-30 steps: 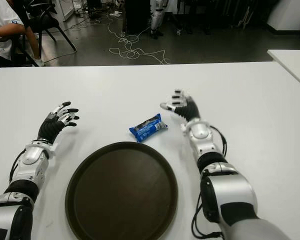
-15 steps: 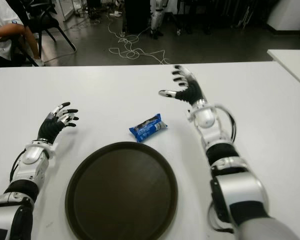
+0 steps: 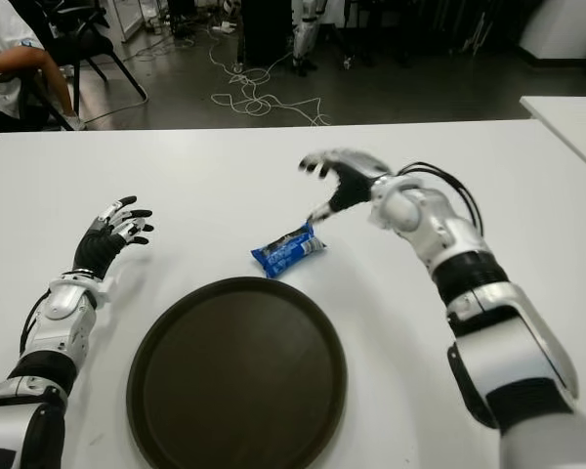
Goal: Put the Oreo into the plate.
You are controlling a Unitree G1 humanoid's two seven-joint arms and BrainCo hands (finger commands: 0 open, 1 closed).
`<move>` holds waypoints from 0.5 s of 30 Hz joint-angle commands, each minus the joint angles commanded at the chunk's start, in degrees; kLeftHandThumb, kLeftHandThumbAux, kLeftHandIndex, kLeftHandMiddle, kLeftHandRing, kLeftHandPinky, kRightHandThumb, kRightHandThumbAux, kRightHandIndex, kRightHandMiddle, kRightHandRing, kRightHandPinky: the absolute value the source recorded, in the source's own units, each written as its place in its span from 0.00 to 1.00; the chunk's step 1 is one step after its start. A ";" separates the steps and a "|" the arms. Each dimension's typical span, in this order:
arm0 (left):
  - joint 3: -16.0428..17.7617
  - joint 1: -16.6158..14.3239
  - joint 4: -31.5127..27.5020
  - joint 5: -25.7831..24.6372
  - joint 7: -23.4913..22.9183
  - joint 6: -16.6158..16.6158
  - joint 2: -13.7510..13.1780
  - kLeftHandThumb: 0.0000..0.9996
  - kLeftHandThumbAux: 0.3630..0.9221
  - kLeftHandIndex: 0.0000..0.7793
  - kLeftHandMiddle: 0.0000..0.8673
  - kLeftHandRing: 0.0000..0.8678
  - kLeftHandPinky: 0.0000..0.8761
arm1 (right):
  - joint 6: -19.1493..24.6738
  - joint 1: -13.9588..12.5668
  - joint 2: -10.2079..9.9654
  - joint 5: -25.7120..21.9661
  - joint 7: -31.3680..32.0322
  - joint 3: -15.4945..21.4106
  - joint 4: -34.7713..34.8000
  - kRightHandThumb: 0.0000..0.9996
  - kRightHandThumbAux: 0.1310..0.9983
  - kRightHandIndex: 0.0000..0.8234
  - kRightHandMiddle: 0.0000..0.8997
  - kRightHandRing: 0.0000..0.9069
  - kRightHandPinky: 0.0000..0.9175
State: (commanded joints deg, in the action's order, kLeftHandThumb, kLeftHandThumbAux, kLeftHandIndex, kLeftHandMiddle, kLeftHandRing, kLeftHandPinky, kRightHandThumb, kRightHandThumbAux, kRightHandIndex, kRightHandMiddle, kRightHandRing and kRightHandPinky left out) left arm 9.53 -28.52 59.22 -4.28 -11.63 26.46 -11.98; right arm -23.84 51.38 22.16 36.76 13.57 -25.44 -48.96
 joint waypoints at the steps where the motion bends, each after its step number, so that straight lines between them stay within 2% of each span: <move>1: -0.03 0.07 -0.16 -0.02 -0.06 -0.01 -0.01 0.20 0.49 0.21 0.36 0.41 0.47 | 0.26 0.09 0.06 0.14 0.48 -0.24 0.11 0.00 0.67 0.27 0.29 0.29 0.24; 5: -0.07 0.28 -0.69 -0.15 -0.26 -0.11 0.02 0.20 0.48 0.22 0.36 0.41 0.46 | 1.65 0.38 -0.39 0.87 1.59 -1.36 -0.09 0.00 0.68 0.26 0.28 0.28 0.24; 7: -0.05 0.41 -0.90 -0.22 -0.35 -0.13 0.05 0.20 0.48 0.22 0.36 0.40 0.45 | 2.57 0.67 -2.23 2.27 0.15 -2.90 -3.21 0.00 0.69 0.27 0.28 0.27 0.24; 9: -0.04 0.57 -1.15 -0.29 -0.41 -0.20 0.07 0.20 0.48 0.22 0.36 0.40 0.45 | 2.82 0.72 -3.22 3.05 -0.99 -3.85 -5.31 0.00 0.69 0.27 0.28 0.27 0.24; 15: -0.16 1.01 -1.66 -0.27 -0.51 -0.25 0.12 0.20 0.50 0.21 0.35 0.39 0.45 | 2.84 -0.01 -3.36 3.28 -0.72 -5.23 -5.71 0.00 0.70 0.27 0.26 0.25 0.21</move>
State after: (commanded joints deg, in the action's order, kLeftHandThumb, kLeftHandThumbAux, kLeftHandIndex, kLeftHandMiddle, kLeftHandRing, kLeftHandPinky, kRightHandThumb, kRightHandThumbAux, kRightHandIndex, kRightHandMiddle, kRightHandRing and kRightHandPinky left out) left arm 9.37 -27.52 57.56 -4.55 -12.14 26.21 -11.86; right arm -21.00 51.37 18.80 40.04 12.86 -30.67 -54.67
